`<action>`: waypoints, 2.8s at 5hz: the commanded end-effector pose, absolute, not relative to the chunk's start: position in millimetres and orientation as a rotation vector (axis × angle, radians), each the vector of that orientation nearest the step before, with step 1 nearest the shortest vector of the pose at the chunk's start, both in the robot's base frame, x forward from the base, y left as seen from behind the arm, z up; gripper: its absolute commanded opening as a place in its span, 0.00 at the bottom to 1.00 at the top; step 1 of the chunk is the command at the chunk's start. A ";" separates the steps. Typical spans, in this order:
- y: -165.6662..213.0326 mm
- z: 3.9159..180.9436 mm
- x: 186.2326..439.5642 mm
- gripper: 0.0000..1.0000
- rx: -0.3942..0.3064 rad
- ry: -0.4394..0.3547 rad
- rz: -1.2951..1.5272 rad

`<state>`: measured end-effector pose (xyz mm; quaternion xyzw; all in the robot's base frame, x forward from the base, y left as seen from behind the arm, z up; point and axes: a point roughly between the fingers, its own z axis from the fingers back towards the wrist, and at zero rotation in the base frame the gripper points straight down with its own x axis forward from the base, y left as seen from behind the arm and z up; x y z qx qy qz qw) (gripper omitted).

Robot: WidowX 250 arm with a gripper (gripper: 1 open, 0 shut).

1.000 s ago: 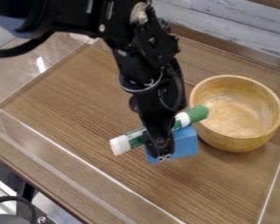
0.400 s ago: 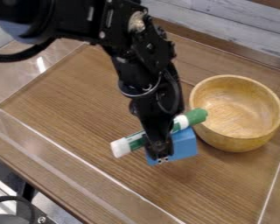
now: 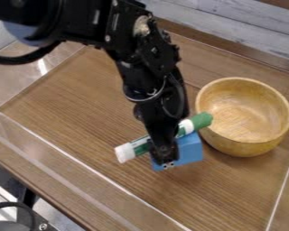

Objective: Remove the green marker from inside the brown bowl and put it on the table

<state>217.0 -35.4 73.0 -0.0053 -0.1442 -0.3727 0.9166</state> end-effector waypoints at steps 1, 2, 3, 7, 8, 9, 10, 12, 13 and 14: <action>-32.4 77.3 224.0 0.00 -0.002 -0.326 -0.747; -31.5 75.1 224.9 0.00 -0.002 -0.325 -0.742; -30.9 73.0 225.6 0.00 -0.003 -0.322 -0.737; -35.3 63.7 224.0 1.00 -0.028 -0.321 -0.716; -37.5 60.3 223.8 1.00 -0.038 -0.325 -0.712; -38.8 55.0 224.8 1.00 -0.045 -0.328 -0.711; -39.1 49.5 224.7 1.00 -0.054 -0.330 -0.709; -41.2 37.4 224.5 1.00 -0.071 -0.330 -0.706; -43.3 30.6 225.5 1.00 -0.077 -0.333 -0.705; -45.4 25.3 226.5 1.00 -0.083 -0.337 -0.703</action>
